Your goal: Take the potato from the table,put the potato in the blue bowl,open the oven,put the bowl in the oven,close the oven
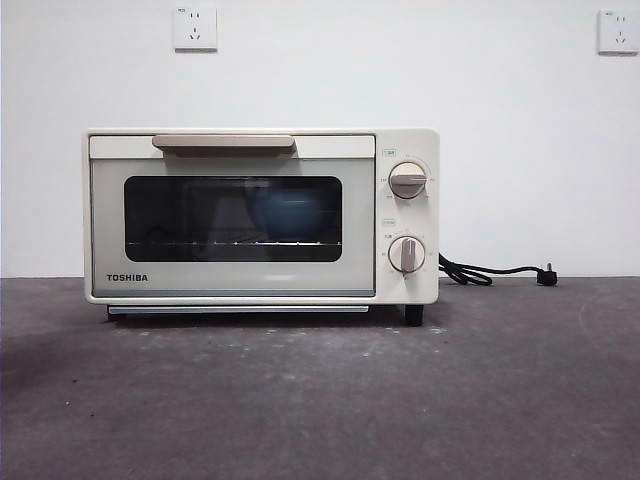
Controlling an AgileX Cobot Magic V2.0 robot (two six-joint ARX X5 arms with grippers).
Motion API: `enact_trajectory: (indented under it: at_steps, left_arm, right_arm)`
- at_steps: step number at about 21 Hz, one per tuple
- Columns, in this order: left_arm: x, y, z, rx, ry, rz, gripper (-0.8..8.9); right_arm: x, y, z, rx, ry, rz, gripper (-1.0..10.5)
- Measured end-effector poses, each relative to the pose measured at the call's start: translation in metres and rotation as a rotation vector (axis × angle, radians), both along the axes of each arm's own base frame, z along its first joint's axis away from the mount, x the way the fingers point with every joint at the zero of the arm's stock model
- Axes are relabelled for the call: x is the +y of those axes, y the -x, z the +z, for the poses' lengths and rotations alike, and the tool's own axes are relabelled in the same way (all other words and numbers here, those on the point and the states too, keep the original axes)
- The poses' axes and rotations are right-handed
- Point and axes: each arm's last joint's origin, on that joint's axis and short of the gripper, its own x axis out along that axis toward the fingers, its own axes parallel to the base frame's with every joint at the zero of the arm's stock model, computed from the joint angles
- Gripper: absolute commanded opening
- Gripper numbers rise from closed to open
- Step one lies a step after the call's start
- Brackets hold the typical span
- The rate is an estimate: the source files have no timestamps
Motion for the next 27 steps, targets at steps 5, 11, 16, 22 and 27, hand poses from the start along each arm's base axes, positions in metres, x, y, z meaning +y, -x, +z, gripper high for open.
enact_trajectory:
  at_steps: [5, 11, 16, 22, 27]
  left_arm:
    - [0.000, 0.000, 0.000, 0.000, 0.001, 0.000, -0.04]
    - [0.000, 0.000, 0.000, 0.000, 0.000, 0.001, -0.04]
    - [0.000, -0.002, 0.001, -0.031, -0.022, 0.005, -0.04]
    - [0.004, -0.016, 0.024, -0.370, -0.170, 0.105, -0.04]
    - [0.014, -0.007, 0.043, -0.648, -0.317, 0.223, -0.04]
  right_arm:
    - [0.000, 0.000, 0.000, 0.000, 0.000, 0.000, 0.0]
    - [0.000, 0.000, 0.000, 0.000, 0.000, 0.000, 0.0]
    - [0.000, 0.000, 0.000, 0.000, 0.000, 0.000, 0.0]
    - [0.000, 0.000, 0.000, 0.000, 0.000, 0.000, 0.0]
    - [0.000, 0.000, 0.000, 0.000, 0.000, 0.000, 0.0]
